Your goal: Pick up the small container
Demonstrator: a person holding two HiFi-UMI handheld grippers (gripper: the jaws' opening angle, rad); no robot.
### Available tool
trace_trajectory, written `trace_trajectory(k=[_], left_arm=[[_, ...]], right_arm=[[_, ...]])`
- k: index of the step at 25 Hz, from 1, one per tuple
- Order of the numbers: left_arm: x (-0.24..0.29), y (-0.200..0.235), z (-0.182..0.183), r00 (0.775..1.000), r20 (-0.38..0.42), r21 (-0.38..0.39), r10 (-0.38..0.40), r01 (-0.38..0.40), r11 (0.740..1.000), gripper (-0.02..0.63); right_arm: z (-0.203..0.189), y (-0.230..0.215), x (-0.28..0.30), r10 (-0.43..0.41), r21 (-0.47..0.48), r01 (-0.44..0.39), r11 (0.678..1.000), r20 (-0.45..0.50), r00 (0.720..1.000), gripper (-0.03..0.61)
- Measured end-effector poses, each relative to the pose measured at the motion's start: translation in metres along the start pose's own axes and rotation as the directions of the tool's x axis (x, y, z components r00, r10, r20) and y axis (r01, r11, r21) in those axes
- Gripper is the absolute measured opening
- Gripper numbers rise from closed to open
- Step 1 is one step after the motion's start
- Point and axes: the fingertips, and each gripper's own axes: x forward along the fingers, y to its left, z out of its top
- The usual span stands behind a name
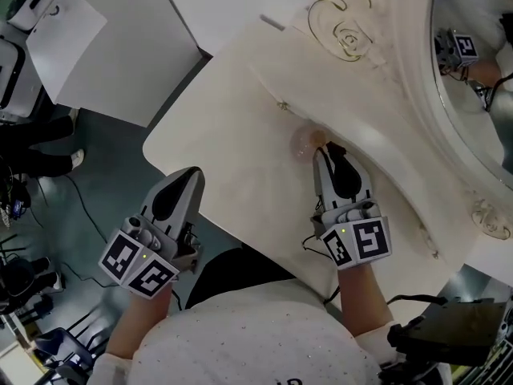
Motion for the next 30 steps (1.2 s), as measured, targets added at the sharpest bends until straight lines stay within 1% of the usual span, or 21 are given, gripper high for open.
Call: trace_trajectory(k=[2,3,6,8,11,17,22,23,28,30], left_arm=[[0.003,0.005,-0.004,1.0,-0.016,0.005,0.007,-0.007,1.0,0.0],[0.004,0.008,-0.006,1.0,-0.024,0.005,0.013,-0.013,1.0,0.0],[0.007,0.015,-0.014,0.999,-0.047,-0.007,0.024,-0.025,1.0,0.0],[0.008,0.018,-0.018,0.998,-0.058,-0.018,0.027,-0.028,0.999,0.0],[0.007,0.02,-0.024,0.997,-0.071,-0.03,0.025,-0.027,0.999,0.0],[0.013,0.02,-0.032,0.996,-0.091,-0.04,0.013,-0.016,0.999,0.0],[0.014,0.024,-0.03,0.994,-0.104,-0.046,0.03,-0.035,0.998,0.0],[0.014,0.025,-0.03,0.994,-0.106,-0.043,0.032,-0.037,0.998,0.0],[0.017,0.026,-0.026,0.993,-0.114,-0.031,0.034,-0.037,0.999,0.001],[0.019,0.025,-0.028,0.992,-0.121,-0.03,0.026,-0.03,0.999,0.0]], right_arm=[[-0.001,0.003,0.003,0.031,0.032,-0.031,0.999,0.014,0.999,0.137],[-0.002,0.003,0.005,0.038,0.037,-0.038,0.999,0.019,0.999,0.152],[-0.008,0.001,0.01,0.041,0.022,-0.041,0.999,0.007,0.999,0.152],[-0.015,0.0,0.014,0.029,0.002,-0.029,1.0,-0.018,0.999,0.186],[-0.024,-0.001,0.021,0.0,-0.041,-0.002,0.999,-0.061,0.998,0.189],[-0.027,-0.009,0.028,-0.078,-0.069,0.072,0.995,-0.075,0.994,0.195],[-0.026,-0.005,0.031,-0.111,-0.198,0.092,0.976,-0.089,0.99,0.195],[-0.025,-0.004,0.033,-0.114,-0.217,0.093,0.972,-0.086,0.99,0.179],[-0.023,-0.001,0.038,-0.111,-0.224,0.092,0.97,-0.075,0.991,0.172],[-0.022,-0.002,0.039,-0.116,-0.227,0.097,0.969,-0.072,0.991,0.158]])
